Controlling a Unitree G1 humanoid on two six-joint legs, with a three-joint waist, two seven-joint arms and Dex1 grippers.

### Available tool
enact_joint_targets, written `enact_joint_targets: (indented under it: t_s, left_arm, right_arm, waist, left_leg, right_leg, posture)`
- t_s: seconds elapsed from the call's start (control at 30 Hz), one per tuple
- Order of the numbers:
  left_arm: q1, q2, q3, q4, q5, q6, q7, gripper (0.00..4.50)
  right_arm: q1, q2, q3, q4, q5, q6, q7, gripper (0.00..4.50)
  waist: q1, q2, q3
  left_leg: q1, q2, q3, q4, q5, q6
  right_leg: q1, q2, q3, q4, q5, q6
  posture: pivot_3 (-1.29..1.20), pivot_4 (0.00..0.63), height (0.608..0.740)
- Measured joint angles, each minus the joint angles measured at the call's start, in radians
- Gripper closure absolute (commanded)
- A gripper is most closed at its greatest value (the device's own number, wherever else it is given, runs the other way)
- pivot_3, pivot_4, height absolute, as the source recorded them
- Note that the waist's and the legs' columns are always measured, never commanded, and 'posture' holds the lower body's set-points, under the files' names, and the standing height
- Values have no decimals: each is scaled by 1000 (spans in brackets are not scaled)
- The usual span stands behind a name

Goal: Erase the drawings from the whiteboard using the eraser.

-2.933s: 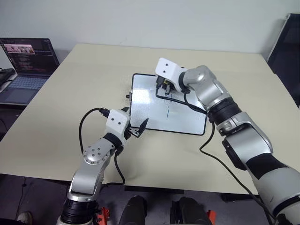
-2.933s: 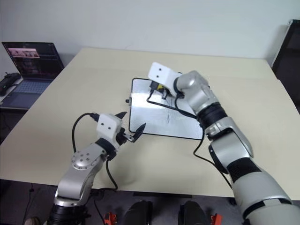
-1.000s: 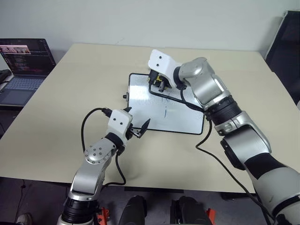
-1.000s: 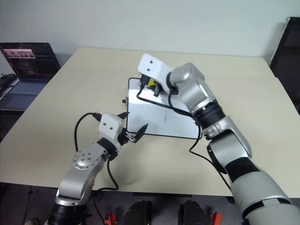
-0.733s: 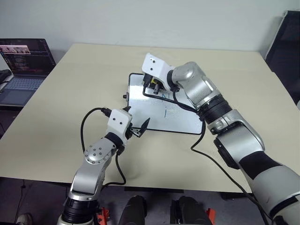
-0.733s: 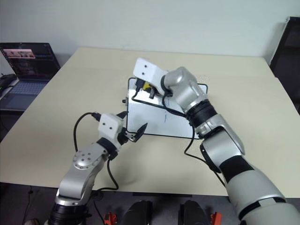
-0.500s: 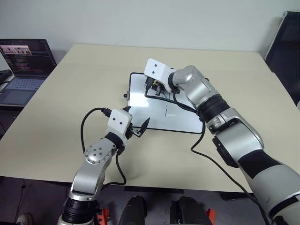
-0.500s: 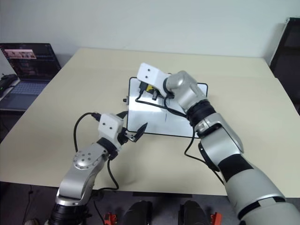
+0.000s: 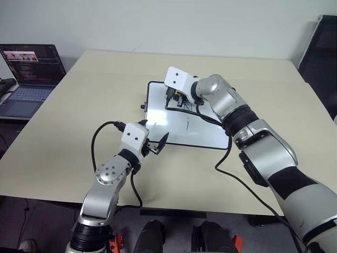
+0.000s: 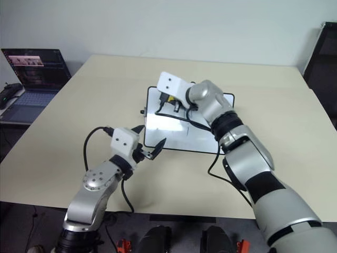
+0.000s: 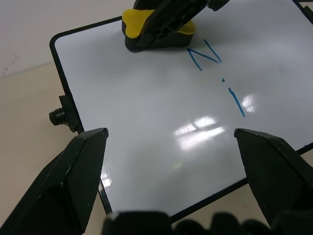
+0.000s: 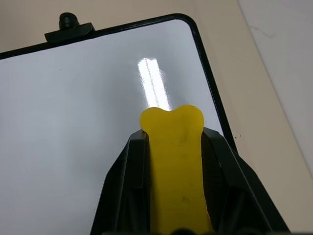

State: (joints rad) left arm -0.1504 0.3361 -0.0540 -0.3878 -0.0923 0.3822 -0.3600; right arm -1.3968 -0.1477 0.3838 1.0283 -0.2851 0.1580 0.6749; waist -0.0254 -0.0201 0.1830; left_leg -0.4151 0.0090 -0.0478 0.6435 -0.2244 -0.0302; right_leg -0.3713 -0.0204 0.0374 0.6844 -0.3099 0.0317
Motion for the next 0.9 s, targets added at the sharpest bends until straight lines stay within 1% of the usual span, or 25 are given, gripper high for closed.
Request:
enact_joint_targets:
  t_s: [0.3,0.67,0.9]
  left_arm:
    - [-1,0,0,0,0,-1,-3,0]
    - [-13,4,0,11,-1,-4,-16,0]
    - [-12,11,2,11,-1,-4,-22,0]
  right_arm:
    - [-3,-87,-11,8,-8,-17,-5,3416]
    - [73,-138,-11,-125,-8,15,41,3416]
    - [160,-223,-13,-266,-8,59,76,3416]
  waist:
    - [0,0,0]
    - [2,0,0]
    - [10,-2,-2]
  left_leg:
    - [1,0,0,0,0,0]
    - [1,0,0,1,0,0]
    - [3,0,-1,1,0,0]
  right_leg:
    - [0,0,0,0,0,0]
    - [2,0,0,0,0,0]
    - [4,0,-1,-1,0,0]
  posture:
    - [0,150,740]
    - [0,150,740]
    - [0,150,740]
